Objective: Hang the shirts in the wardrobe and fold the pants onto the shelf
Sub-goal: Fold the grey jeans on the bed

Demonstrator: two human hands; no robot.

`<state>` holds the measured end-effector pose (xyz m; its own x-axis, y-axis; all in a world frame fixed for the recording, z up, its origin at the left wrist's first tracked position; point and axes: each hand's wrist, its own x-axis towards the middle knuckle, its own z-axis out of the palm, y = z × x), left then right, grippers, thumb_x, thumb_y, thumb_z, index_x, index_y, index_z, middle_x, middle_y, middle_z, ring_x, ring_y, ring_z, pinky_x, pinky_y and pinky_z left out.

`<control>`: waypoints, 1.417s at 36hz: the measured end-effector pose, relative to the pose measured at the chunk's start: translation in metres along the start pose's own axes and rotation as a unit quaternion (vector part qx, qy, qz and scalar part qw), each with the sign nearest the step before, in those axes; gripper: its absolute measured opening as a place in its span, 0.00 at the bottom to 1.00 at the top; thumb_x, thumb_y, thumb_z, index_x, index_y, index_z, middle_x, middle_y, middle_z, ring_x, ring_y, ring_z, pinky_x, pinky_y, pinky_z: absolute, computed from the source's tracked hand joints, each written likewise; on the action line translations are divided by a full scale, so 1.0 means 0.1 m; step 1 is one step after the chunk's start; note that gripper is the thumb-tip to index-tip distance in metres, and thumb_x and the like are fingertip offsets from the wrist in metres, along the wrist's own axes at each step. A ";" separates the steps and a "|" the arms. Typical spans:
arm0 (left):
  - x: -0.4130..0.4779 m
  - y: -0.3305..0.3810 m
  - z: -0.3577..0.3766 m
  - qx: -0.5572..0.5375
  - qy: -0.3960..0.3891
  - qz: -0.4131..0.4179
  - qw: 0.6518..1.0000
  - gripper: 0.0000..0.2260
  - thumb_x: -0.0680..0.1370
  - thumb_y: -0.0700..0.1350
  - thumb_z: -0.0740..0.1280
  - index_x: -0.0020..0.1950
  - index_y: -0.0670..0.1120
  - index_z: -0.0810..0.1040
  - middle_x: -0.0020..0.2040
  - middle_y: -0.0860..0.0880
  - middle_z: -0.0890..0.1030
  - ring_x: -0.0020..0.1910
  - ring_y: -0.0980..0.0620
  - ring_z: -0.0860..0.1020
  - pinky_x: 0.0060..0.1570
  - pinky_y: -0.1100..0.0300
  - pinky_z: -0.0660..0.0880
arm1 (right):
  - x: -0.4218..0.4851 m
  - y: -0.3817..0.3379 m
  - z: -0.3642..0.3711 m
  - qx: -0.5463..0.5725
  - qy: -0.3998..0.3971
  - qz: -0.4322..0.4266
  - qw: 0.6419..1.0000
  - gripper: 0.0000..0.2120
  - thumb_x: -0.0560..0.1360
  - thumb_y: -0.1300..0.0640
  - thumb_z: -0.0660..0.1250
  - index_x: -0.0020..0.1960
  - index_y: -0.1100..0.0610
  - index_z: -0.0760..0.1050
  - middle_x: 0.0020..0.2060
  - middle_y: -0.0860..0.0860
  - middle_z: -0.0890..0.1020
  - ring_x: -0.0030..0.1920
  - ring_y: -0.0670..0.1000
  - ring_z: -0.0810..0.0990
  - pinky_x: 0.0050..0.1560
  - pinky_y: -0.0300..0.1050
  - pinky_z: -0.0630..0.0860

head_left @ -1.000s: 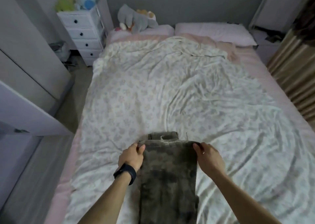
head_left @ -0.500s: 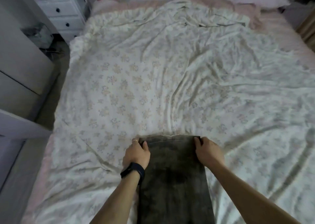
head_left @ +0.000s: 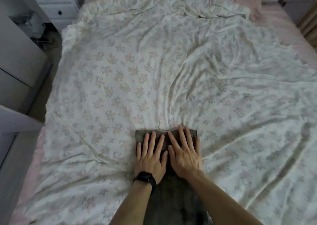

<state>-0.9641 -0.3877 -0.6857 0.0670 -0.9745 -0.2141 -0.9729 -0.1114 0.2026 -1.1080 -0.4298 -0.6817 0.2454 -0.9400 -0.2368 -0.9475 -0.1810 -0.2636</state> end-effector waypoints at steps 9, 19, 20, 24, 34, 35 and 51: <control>-0.19 -0.02 -0.17 0.047 -0.050 -0.008 0.998 0.27 0.81 0.61 0.34 0.80 0.57 0.35 0.80 0.53 0.34 0.77 0.50 0.30 0.75 0.46 0.29 | -0.33 -0.14 -0.05 -0.010 0.005 0.075 0.997 0.31 0.83 0.39 0.41 0.80 0.44 0.30 0.78 0.50 0.28 0.77 0.51 0.25 0.76 0.61 0.28; -1.32 -0.07 -0.07 0.022 -0.068 -0.006 0.997 0.25 0.81 0.58 0.50 0.78 0.56 0.65 0.79 0.53 0.63 0.77 0.50 0.64 0.72 0.39 0.54 | -1.57 0.08 0.24 -0.024 0.010 0.044 0.999 0.28 0.82 0.41 0.49 0.81 0.43 0.55 0.82 0.48 0.54 0.81 0.52 0.52 0.77 0.65 0.50; -1.34 -0.13 -0.06 0.034 -0.072 -0.017 0.997 0.26 0.81 0.58 0.47 0.79 0.57 0.60 0.80 0.54 0.60 0.79 0.51 0.60 0.73 0.38 0.52 | -1.64 0.14 0.26 -0.027 0.002 0.071 0.997 0.28 0.82 0.40 0.47 0.81 0.40 0.51 0.82 0.48 0.52 0.82 0.51 0.49 0.78 0.65 0.47; -1.35 -0.17 -0.01 0.090 -0.123 -0.039 0.988 0.26 0.81 0.60 0.32 0.78 0.57 0.30 0.80 0.54 0.33 0.78 0.52 0.31 0.74 0.38 0.33 | -1.82 0.19 0.29 0.001 -0.038 0.177 0.984 0.28 0.82 0.38 0.32 0.78 0.40 0.27 0.80 0.47 0.33 0.78 0.49 0.28 0.77 0.64 0.33; -2.62 0.09 0.24 -0.002 -0.017 0.064 0.998 0.27 0.82 0.56 0.54 0.81 0.52 0.60 0.82 0.53 0.55 0.80 0.52 0.55 0.76 0.39 0.52 | -2.87 -0.15 0.49 0.001 0.001 -0.004 1.000 0.27 0.83 0.42 0.49 0.82 0.45 0.55 0.82 0.50 0.52 0.82 0.53 0.51 0.77 0.64 0.51; -2.74 -0.02 0.31 0.012 -0.019 0.066 0.998 0.27 0.82 0.57 0.53 0.81 0.53 0.60 0.82 0.55 0.54 0.80 0.53 0.55 0.76 0.39 0.53 | -2.97 -0.09 0.54 -0.006 -0.011 0.014 1.000 0.28 0.83 0.42 0.49 0.81 0.46 0.57 0.82 0.49 0.54 0.81 0.52 0.53 0.77 0.64 0.53; -3.70 -0.03 -0.04 -0.286 -0.122 -0.258 0.915 0.26 0.79 0.60 0.66 0.72 0.49 0.67 0.65 0.49 0.75 0.57 0.49 0.79 0.51 0.52 0.80 | -3.79 0.08 0.18 0.264 -0.096 0.327 0.903 0.16 0.79 0.42 0.67 0.61 0.50 0.75 0.57 0.50 0.82 0.52 0.50 0.80 0.52 0.48 0.78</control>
<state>-0.9847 -0.0279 -0.6030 0.3659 -0.6984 -0.6151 -0.5458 -0.6964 0.4659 -1.2048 -0.0697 -0.6111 -0.2510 -0.7195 -0.6475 -0.6862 0.6041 -0.4052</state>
